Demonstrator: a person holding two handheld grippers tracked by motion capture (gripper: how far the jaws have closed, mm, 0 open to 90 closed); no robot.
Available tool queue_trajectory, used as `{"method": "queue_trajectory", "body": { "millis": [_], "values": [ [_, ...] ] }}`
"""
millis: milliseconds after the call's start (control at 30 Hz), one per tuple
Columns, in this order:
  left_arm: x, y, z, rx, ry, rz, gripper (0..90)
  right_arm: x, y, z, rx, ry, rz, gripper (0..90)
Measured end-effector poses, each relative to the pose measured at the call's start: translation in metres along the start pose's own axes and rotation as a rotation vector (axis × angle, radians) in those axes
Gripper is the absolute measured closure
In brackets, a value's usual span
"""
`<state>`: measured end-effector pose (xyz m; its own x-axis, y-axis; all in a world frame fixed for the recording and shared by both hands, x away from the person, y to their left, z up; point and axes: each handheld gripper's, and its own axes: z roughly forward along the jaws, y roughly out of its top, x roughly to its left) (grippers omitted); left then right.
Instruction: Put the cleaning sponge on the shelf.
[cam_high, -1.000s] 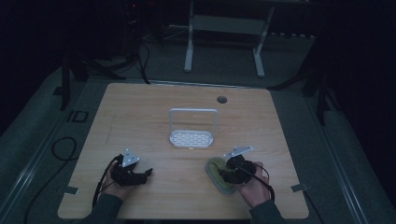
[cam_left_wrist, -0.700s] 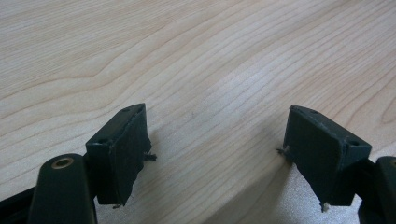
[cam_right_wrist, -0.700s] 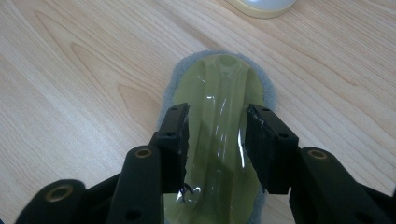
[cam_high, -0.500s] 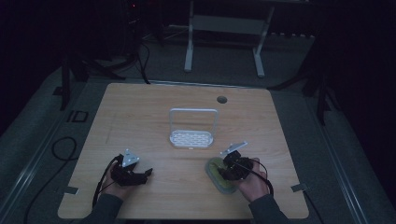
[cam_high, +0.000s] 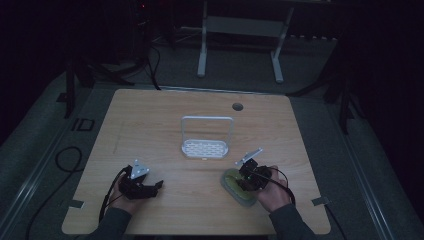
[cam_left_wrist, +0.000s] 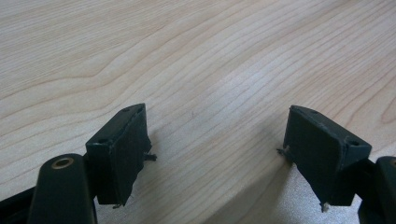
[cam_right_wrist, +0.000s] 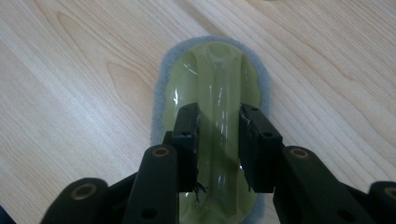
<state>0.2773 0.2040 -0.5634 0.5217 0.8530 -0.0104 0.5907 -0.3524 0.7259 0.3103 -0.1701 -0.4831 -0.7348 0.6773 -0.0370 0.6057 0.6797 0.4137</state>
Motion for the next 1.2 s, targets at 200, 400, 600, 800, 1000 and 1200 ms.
{"method": "queue_trajectory", "body": {
  "millis": [200, 400, 600, 800, 1000, 1200],
  "values": [
    [0.000, 0.000, 0.000, 0.000, 0.000, 0.000, 22.3, -0.002, 0.003, -0.001, 0.040, -0.003, -0.017, 70.2],
    [0.000, 0.000, 0.000, 0.000, 0.000, 0.000, 22.3, -0.005, 0.010, 0.000, 0.100, 0.012, -0.061, 70.3],
    [0.000, 0.000, 0.000, 0.002, 0.000, 0.002, 22.3, -0.006, 0.016, 0.001, 0.160, 0.019, -0.097, 70.2],
    [0.000, 0.000, 0.000, 0.002, 0.001, 0.004, 22.3, -0.007, 0.023, 0.003, 0.221, 0.027, -0.129, 70.0],
    [0.000, 0.000, 0.000, 0.002, 0.001, 0.004, 22.3, -0.009, 0.030, 0.006, 0.281, 0.053, -0.155, 68.9],
    [0.000, 0.000, 0.000, 0.002, 0.000, 0.003, 22.2, -0.013, 0.034, 0.007, 0.312, 0.089, -0.166, 68.8]
  ]
}}
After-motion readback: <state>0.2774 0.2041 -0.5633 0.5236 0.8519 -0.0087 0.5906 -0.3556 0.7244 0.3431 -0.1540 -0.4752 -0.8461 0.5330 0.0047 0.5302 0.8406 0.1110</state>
